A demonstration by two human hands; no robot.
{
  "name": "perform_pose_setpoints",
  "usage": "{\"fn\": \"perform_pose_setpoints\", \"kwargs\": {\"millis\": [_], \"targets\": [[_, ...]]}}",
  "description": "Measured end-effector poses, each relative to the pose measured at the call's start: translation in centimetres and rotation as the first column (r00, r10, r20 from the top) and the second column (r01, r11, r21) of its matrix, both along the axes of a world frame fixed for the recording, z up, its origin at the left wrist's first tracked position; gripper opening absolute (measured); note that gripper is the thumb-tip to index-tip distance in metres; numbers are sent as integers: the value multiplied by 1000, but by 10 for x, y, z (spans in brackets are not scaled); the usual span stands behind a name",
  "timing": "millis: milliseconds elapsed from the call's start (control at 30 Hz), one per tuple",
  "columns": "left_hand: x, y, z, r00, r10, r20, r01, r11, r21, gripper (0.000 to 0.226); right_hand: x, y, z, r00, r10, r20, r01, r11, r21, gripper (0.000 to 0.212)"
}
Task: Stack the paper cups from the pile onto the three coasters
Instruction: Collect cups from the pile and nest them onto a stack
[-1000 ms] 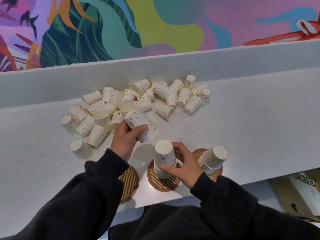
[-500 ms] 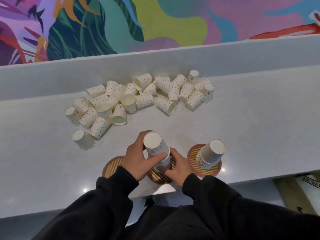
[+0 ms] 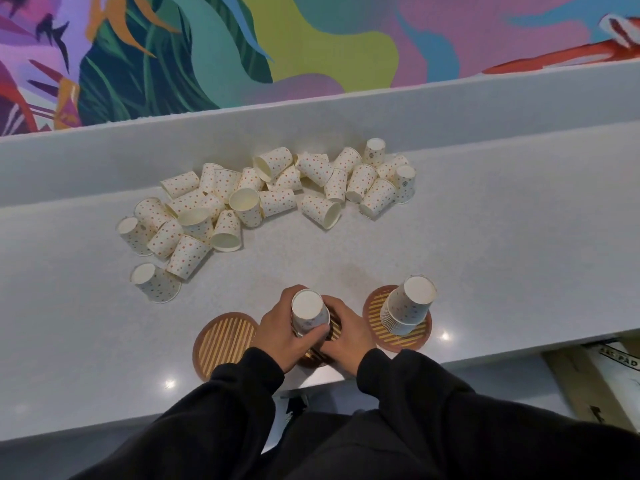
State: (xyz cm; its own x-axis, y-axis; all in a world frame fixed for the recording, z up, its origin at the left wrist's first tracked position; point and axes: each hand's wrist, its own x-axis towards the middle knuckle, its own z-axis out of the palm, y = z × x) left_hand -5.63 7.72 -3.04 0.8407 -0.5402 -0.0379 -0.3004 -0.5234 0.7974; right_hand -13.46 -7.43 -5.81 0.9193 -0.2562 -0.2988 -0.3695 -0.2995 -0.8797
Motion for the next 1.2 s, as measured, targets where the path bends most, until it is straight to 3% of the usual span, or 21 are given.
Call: {"fn": "perform_pose_setpoints", "kwargs": {"millis": [333, 433, 533, 600, 700, 800, 900, 1000, 1100, 1200], "targets": [[4, 3, -9, 999, -35, -38, 36, 999, 16, 80, -1, -3, 19, 994, 94, -57, -99, 990, -96, 81], [14, 12, 0, 993, -73, -95, 70, 997, -29, 99, -1, -7, 51, 985, 162, -64, -171, 971, -170, 103], [26, 27, 26, 983, -139, -118, 139, 990, -7, 114, -2, -20, 103, 973, 229, -15, -225, 941, -252, 105], [40, 36, 45, 978, -150, -147, 149, 989, -20, 111, 1, -35, 141, 962, 269, 57, -237, 917, -320, 99], [76, 42, 66, 983, -62, -174, 43, 993, -112, 88, 25, -56, 186, 953, 248, 176, -173, 918, -356, 80], [120, 36, 74, 995, 79, -57, -85, 992, -97, 69, 70, -69, 198, 949, 217, 229, -88, 879, -468, 68], [162, 29, 72, 989, 82, 124, -84, 996, 8, 68, 123, -81, 175, 967, 227, 119, -118, 807, -578, 68], [202, 23, 64, 944, -98, 317, 13, 966, 259, 72, 172, -88, 146, 971, 234, -43, -205, 729, -653, 71], [236, 18, 55, 836, -341, 429, 41, 820, 571, 75, 213, -87, 125, 953, 240, -186, -297, 616, -729, 67], [261, 7, 49, 713, -531, 459, 15, 666, 746, 77, 246, -80, 105, 931, 212, -296, -364, 539, -759, 63]]}}
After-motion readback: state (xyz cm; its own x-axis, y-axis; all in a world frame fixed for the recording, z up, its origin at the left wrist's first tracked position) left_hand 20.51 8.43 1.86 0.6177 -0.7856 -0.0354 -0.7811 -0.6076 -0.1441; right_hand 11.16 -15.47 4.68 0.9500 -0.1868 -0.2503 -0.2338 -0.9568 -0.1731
